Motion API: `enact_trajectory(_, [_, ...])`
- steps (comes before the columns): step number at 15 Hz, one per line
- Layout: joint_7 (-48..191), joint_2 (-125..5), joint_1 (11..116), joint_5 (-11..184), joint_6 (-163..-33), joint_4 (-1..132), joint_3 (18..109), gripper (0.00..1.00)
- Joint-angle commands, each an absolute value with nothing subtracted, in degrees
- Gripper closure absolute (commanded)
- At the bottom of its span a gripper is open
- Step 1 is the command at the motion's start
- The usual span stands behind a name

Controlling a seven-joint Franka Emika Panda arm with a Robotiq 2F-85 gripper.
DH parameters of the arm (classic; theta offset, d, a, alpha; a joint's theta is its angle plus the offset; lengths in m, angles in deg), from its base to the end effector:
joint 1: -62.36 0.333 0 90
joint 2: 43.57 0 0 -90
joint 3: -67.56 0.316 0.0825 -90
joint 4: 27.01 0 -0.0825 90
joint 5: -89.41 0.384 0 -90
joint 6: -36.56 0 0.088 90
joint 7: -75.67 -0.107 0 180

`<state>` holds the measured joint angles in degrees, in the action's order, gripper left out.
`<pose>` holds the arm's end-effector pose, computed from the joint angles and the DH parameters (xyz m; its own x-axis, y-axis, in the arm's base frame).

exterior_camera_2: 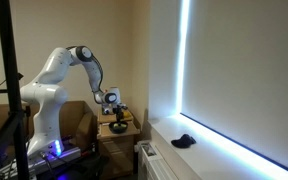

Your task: Use the yellow sponge to wipe the black bowl

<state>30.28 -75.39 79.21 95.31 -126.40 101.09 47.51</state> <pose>0.5446 -0.0441 0.1426 0.6236 -0.7634 0.1683 -0.7775 -0.6281 0.0323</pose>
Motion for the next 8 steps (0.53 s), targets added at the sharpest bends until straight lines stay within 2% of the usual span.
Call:
enact_trajectory(1, [26.6, -77.2, 82.6, 89.3, -131.2, 101.6, 43.6, 0.97])
enact_trajectory(3, [28.8, -76.4, 77.0, 93.7, -134.0, 102.0, 49.9, 0.97])
enact_trajectory(8, [40.9, -77.1, 57.6, 113.2, -138.0, 100.5, 73.1, 0.97])
